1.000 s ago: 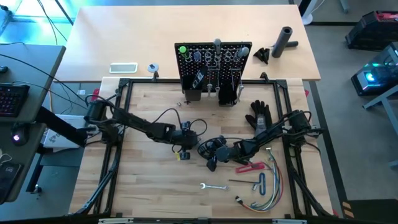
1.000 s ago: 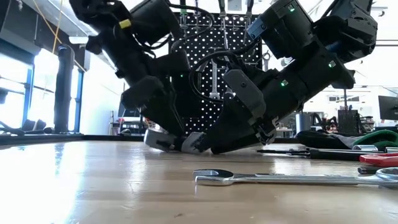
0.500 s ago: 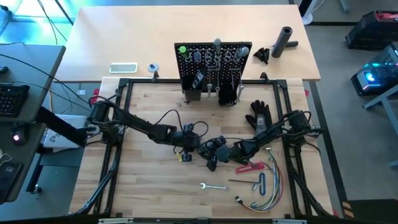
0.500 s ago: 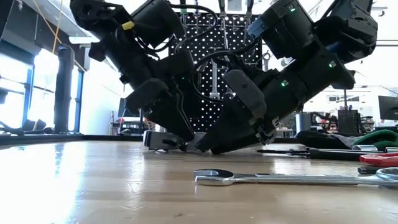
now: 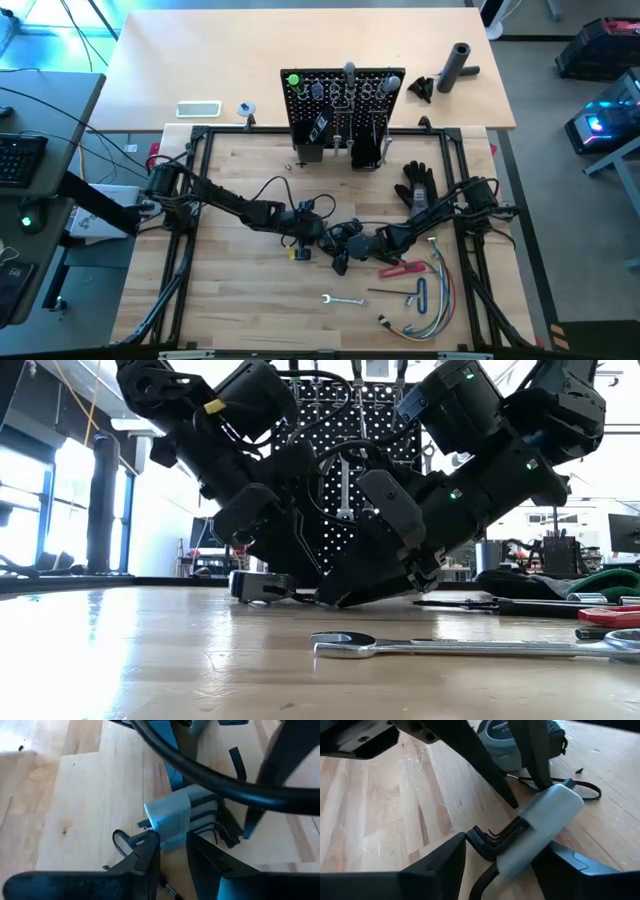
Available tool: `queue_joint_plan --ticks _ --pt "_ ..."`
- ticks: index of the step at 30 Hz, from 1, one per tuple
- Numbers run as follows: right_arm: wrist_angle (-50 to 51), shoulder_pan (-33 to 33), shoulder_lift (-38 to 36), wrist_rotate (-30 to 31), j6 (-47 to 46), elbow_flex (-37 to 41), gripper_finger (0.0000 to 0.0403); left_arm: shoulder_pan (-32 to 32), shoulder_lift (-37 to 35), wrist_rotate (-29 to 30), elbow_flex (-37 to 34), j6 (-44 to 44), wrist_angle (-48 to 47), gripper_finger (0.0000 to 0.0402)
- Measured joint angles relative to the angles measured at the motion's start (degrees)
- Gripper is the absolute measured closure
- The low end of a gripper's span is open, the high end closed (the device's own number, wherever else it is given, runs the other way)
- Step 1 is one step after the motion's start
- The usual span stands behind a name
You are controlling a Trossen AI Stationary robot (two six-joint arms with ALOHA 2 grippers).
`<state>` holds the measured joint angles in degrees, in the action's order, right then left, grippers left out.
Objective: Hang tools onto peg board
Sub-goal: Put the gray hex keys on the right black bin on the peg board
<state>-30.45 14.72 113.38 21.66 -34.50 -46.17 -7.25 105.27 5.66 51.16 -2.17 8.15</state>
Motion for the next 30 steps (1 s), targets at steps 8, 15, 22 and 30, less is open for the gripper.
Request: queue_joint_plan --ticks 8,15,22,30 --pt "2.7 -1.1 0.0 3.5 -0.2 -0.1 0.0339 -0.8 0.0 -8.3 0.0 -0.3 1.0 0.0316" --pt "3.6 -1.0 -0.1 0.2 -0.2 -0.2 0.0389 -1.5 -0.3 -7.6 0.0 -0.9 0.0 0.0316" --pt "4.7 -0.2 -0.4 -0.3 -0.5 -0.2 0.0395 -1.5 -2.2 -5.9 0.0 -1.3 -2.0 0.0316" --pt "5.0 0.6 -0.6 -0.6 -0.2 -0.2 0.0398 -1.4 -7.9 -1.2 0.0 -2.6 -7.6 0.0316"
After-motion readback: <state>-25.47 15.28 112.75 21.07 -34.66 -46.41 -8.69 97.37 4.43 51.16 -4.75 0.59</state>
